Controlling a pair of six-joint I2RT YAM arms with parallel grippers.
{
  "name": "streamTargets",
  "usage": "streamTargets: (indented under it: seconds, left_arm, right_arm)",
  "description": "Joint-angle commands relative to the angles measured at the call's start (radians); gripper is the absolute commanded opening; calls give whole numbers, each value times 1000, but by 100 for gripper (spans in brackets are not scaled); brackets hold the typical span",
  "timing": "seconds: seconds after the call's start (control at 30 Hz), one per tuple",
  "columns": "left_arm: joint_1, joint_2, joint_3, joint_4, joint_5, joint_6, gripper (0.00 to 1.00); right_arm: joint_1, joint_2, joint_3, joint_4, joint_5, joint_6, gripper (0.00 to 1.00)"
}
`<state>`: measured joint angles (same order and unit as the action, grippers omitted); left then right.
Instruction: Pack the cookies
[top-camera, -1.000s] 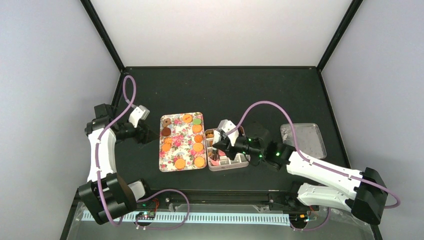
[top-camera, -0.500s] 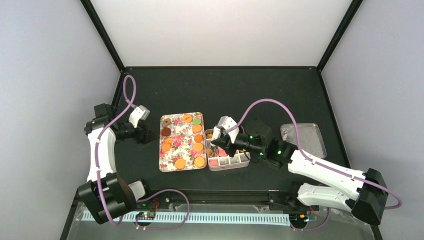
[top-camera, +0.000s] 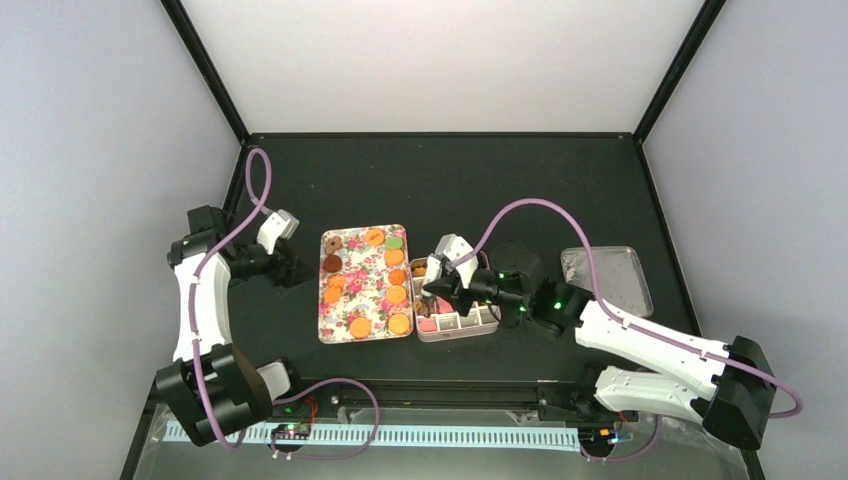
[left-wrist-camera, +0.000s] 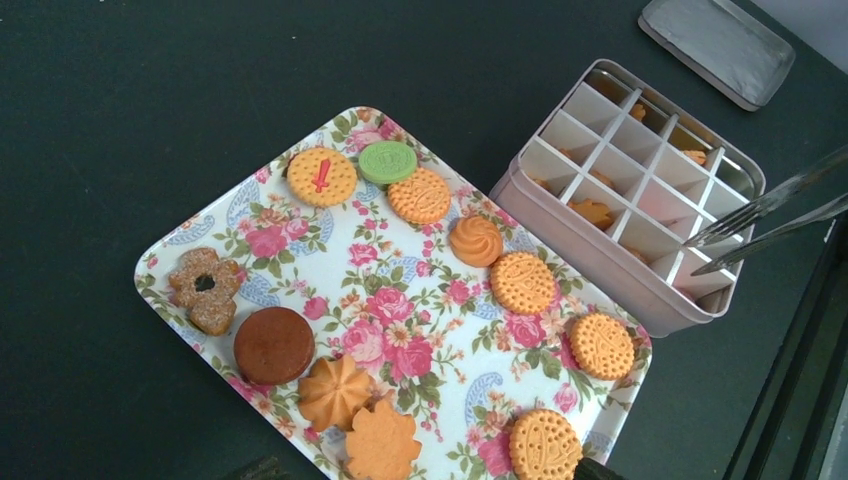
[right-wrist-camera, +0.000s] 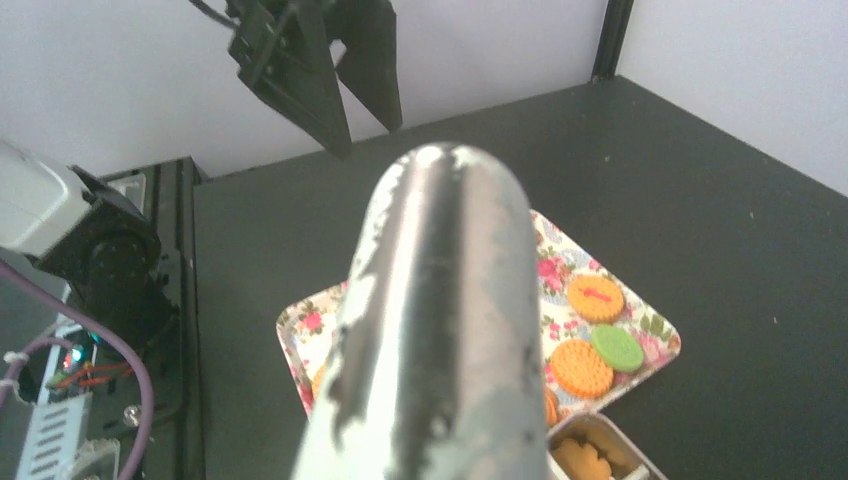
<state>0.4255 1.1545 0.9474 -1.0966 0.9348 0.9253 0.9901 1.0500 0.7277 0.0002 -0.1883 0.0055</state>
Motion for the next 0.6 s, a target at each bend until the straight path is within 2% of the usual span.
streamTargets:
  seconds: [0.0,0.33,0.57]
  left_arm:
    - [6,26,49,-6,-26,-12,78]
    - [56,40,27,6,-118,-7,80]
    - [84,48,27,-28,-108,31,80]
  right_arm:
    - [4,34,101,104,-46,22,23]
    - [84,435,358,197,-78,-3,32]
    - [131,575,399,238,-76,-2,39]
